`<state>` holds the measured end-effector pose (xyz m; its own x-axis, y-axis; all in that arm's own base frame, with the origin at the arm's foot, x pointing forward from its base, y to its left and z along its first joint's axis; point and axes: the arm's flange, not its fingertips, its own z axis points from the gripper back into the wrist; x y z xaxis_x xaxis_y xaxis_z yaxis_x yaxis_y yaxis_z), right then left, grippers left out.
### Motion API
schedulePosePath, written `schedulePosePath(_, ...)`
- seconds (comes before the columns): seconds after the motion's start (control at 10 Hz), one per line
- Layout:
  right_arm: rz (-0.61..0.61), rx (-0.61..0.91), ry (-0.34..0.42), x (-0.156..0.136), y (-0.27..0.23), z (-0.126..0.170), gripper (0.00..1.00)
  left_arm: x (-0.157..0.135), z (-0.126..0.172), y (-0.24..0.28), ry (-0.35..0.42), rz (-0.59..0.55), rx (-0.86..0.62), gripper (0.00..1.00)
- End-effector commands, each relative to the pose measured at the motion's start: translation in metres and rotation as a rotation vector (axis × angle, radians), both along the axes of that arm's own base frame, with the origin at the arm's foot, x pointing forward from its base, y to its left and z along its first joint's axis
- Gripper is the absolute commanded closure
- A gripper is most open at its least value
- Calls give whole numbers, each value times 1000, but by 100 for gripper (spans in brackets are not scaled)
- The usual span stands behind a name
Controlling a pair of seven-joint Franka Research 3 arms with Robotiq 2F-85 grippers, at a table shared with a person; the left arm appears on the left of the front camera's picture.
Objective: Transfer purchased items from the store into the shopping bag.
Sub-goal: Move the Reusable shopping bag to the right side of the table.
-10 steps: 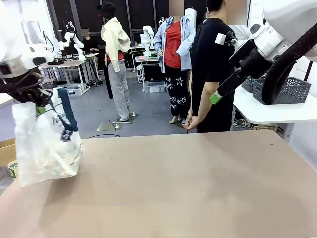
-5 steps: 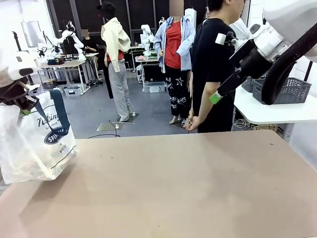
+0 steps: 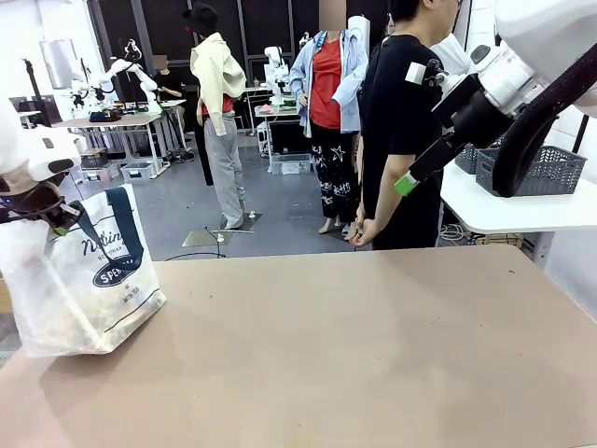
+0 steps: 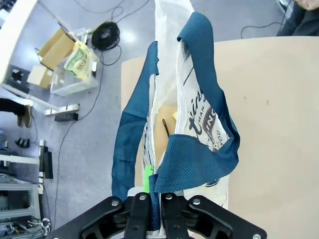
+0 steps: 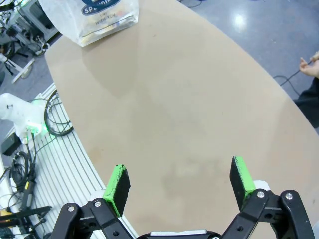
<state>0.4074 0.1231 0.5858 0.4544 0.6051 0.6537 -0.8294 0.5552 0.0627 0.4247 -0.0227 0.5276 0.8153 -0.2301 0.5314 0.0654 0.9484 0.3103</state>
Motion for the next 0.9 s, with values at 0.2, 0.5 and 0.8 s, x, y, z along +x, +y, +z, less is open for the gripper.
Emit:
schedulePosePath(0.2, 15, -7, -1, -1, -2, -3, 0, -2, -1, -1, -1, 4, -5, 100)
schedulePosePath(0.5, 15, -7, -1, -1, -2, -3, 0, -2, -1, -1, -1, 4, -5, 100)
schedulePosePath(0.8, 15, -7, -1, -1, -2, -3, 0, -2, -1, -1, -1, 4, -5, 100)
